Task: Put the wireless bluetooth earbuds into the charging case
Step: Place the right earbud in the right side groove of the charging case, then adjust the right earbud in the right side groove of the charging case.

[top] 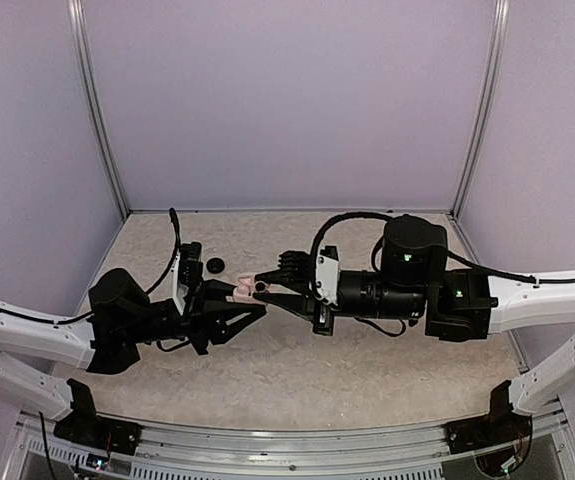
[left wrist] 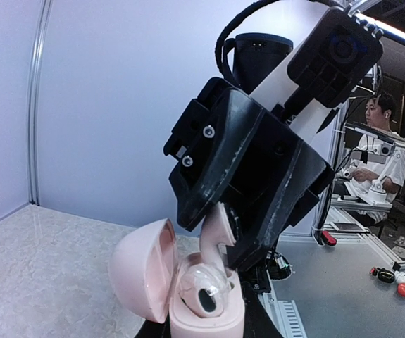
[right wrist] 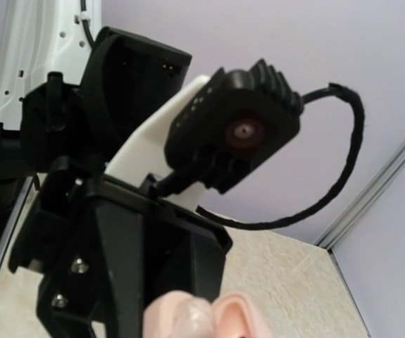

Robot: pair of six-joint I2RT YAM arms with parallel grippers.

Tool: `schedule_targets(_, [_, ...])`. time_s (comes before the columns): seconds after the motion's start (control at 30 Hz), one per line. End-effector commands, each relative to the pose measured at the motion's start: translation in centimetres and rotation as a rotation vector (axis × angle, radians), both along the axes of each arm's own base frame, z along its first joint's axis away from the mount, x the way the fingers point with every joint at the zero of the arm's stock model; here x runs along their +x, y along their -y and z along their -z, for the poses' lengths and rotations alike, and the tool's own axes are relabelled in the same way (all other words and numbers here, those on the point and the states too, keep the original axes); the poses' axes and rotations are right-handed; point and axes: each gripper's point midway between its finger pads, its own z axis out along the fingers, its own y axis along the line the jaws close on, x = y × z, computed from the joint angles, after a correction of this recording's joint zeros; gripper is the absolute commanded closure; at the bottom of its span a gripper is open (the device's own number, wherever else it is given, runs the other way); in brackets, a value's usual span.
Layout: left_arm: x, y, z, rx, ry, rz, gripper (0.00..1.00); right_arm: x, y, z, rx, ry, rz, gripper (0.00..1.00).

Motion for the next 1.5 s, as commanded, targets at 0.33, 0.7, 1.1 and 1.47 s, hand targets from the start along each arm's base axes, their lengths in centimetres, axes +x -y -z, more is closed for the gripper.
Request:
schedule_targets(0.33, [0.4, -0.5, -1.2, -0.008, 0.051, -0.03, 0.92, -0.5, 0.7, -1.3, 0.02, -0.007, 0.005, 0.64])
schedule_targets(0.7, [0.4, -0.5, -0.8, 0.006, 0.062, -0.036, 0.92, -1.2, 1.5, -3.0, 0.05, -0.03, -0.013, 0.59])
schedule_targets(1.1, [-0.1, -0.4, -0.7, 0.017, 0.08, -0.013, 0.92, -1.9, 2.5, -2.1, 0.014, -0.105, -0.033, 0.77])
schedule_targets(1.47, [-0.8, 0.5, -0.2, 0.045, 0.099, 0.016, 0.92, -1.5, 1.7, -0.9, -0.035, -0.123, -0.024, 0.86])
